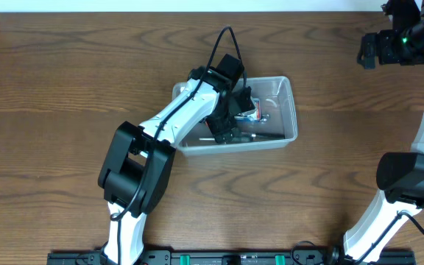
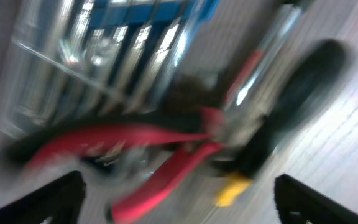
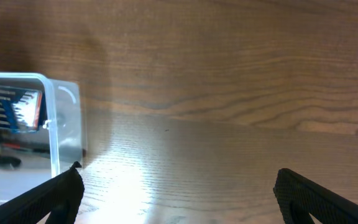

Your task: Pack container

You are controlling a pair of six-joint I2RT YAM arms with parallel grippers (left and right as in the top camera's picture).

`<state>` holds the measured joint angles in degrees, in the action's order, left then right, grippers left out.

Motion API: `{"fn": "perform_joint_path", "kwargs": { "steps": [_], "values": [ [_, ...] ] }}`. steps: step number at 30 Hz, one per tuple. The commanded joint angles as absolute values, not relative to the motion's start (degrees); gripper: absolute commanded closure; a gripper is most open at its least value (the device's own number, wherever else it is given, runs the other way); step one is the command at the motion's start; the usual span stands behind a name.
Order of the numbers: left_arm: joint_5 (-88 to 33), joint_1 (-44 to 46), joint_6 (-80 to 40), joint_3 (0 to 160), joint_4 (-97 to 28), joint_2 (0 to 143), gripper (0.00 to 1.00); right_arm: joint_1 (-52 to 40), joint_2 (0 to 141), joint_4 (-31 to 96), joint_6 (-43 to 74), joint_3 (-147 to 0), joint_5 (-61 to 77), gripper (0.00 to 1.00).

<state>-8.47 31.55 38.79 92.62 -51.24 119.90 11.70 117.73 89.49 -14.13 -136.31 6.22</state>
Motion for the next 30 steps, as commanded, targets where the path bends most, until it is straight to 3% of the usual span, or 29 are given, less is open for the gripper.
{"fn": "perform_joint_path", "kwargs": {
  "steps": [1, 6, 15, 20, 26, 30],
  "values": [
    [-2.04, 31.68, 38.70, 93.95, -51.62, 114.39, 0.02, 11.70, 117.05, 88.90, -14.83, -136.11, 8.40, 0.01],
    [2.92, 29.56, 35.31, 96.82, -51.59, 103.07, 0.02, 11.70, 117.03, 83.00, -14.37, -136.11, 9.65, 0.01],
    [0.34, 10.90, 7.57, 96.97, -60.12, 84.53, 0.01, 10.94, 114.98, 80.05, -11.79, -136.11, 13.85, 0.01],
    [-4.97, 4.05, 7.42, 94.56, -65.17, 76.36, 0.01, 11.18, 107.26, 84.77, -11.16, -136.11, 13.54, 0.01],
    [-4.95, 4.64, 7.16, 83.53, -63.92, 62.61, 0.01, 11.05, 96.64, 88.92, -10.33, -135.04, 13.47, 0.01],
    [-4.93, 4.62, 4.14, 69.34, -57.98, 50.22, 0.01, 9.54, 88.16, 88.84, -10.33, -124.42, 13.37, 0.01]
  ]
}}
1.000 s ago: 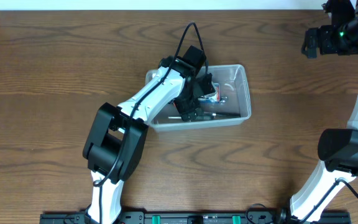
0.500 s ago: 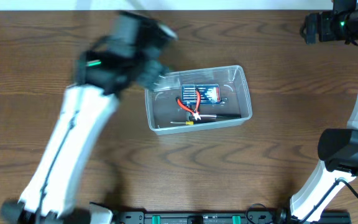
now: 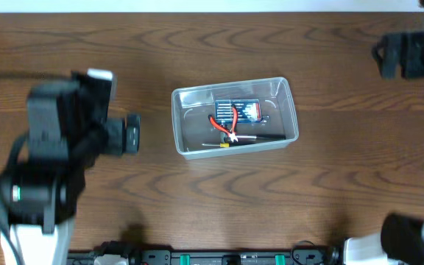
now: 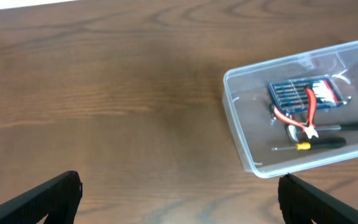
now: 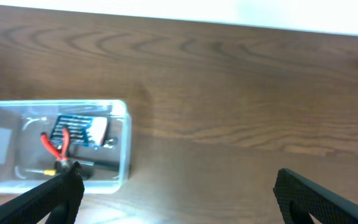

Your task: Pack container

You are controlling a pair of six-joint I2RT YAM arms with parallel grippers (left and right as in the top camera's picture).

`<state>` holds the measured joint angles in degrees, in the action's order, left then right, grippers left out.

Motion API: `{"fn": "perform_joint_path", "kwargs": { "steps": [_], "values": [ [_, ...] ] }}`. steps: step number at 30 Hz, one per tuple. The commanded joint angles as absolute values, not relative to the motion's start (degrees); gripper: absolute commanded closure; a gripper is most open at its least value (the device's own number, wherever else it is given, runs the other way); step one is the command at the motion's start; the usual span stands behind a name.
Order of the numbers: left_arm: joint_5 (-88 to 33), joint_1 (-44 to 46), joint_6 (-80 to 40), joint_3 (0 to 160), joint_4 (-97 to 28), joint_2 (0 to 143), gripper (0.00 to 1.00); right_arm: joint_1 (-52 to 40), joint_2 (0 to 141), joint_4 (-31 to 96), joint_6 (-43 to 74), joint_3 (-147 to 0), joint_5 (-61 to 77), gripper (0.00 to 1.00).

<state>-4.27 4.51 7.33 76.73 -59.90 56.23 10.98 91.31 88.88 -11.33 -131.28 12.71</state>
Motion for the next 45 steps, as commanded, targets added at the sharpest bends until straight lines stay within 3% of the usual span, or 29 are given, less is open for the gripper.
{"fn": "perform_joint_path", "kwargs": {
  "steps": [1, 11, 15, 21, 45],
  "values": [
    [-4.93, 4.62, 2.66, 65.60, -56.23, 47.00, 0.01, 8.73, 85.45, 87.42, -10.31, -119.61, 13.37, 0.01],
    [-4.93, 4.62, -3.31, 36.99, -45.08, 24.82, 0.02, -3.49, 48.93, 54.00, -2.04, -58.46, 6.26, 0.01],
    [-5.17, 4.62, -4.49, 30.76, -44.05, 24.43, 0.02, -4.62, 38.50, 45.95, -0.16, -44.86, 6.22, 0.01],
    [-5.13, 4.62, -4.62, 29.89, -43.79, 25.43, 0.02, -4.58, 31.83, 48.75, -0.23, -41.12, 6.22, 0.01],
    [-5.13, 4.62, -4.62, 29.89, -43.83, 25.43, 0.02, -4.60, 31.18, 54.85, -1.80, -41.12, 4.64, 0.01]
  ]
}}
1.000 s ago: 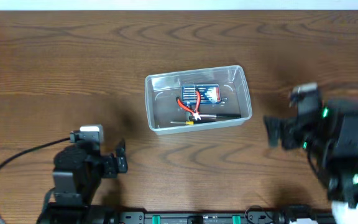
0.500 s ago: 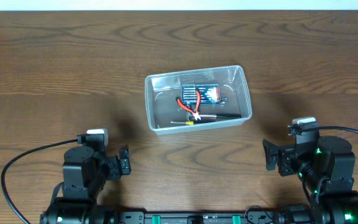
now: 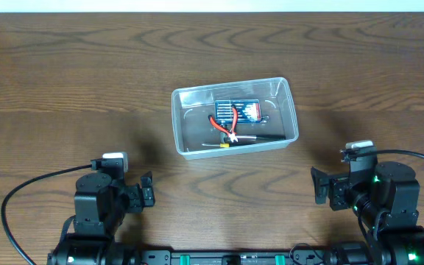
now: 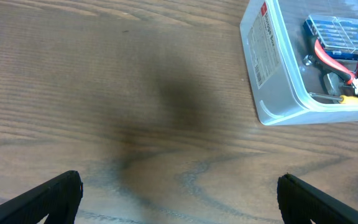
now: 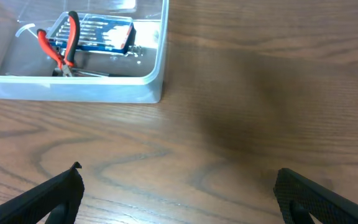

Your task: Pack container

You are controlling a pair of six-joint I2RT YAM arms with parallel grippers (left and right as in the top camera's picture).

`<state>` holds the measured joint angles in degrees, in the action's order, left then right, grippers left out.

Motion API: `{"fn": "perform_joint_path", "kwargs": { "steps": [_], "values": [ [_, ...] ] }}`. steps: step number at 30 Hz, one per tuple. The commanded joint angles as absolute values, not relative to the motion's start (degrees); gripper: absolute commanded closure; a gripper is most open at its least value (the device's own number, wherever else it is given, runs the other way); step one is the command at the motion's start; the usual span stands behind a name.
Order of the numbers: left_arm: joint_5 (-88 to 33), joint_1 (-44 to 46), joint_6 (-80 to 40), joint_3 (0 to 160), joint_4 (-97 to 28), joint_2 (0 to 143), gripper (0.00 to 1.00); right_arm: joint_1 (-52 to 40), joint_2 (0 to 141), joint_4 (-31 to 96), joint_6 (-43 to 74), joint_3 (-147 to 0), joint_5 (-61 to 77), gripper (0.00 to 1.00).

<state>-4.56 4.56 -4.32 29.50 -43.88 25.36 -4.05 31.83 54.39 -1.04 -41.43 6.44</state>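
A clear plastic container (image 3: 291,118) sits mid-table, holding red-handled pliers (image 3: 227,122), a blue case of small bits (image 3: 243,110) and a black screwdriver with a yellow collar (image 3: 250,138). My left gripper (image 3: 149,190) rests low at the front left, open, nothing between its fingers (image 4: 55,196). My right gripper (image 3: 316,187) is at the front right, open and empty, its fingers (image 5: 316,198) wide apart. Both wrist views show the container: container (image 4: 272,81), container (image 5: 157,68).
Bare brown wood table (image 3: 65,81) surrounds the container. A black rail (image 3: 234,258) runs along the front edge between the two arm bases. A white label (image 4: 263,43) is stuck on the container's short side wall.
My left arm has moved from high at the left to low at the front left. The right arm has moved from the far right corner to the front right. The container's contents have not shifted.
My left gripper was first inside the container, right over the pliers and screwdriver, while the right arm hung at the far right. Then the left arm was away at the left, tools lying in the container. Now both arms sit low at the front, open.
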Motion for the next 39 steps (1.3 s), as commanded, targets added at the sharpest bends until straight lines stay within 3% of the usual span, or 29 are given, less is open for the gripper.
{"fn": "perform_joint_path", "kwargs": {
  "steps": [1, 10, 17, 25, 39],
  "values": [
    [-5.13, 4.62, -4.62, 29.89, -43.83, 25.43, 0.01, -4.51, 30.33, 55.20, -2.94, -41.12, 2.92, 0.01],
    [-5.13, 4.62, -4.62, 29.89, -43.83, 25.43, 0.02, -4.08, 10.98, 51.16, -6.50, -32.75, 3.01, 0.01],
    [-5.13, 4.62, -4.64, 29.89, -43.83, 25.43, 0.02, -4.16, 1.78, 28.86, -6.79, -17.58, 5.30, 0.01],
    [-5.13, 4.62, -4.62, 29.89, -43.83, 25.43, 0.02, -6.02, 0.27, 4.01, -18.09, -2.79, 4.27, 0.01],
    [-5.13, 4.62, -4.62, 29.89, -43.83, 25.43, 0.02, -6.11, 0.27, 4.36, -7.16, -0.36, -0.19, 0.01]
  ]
}}
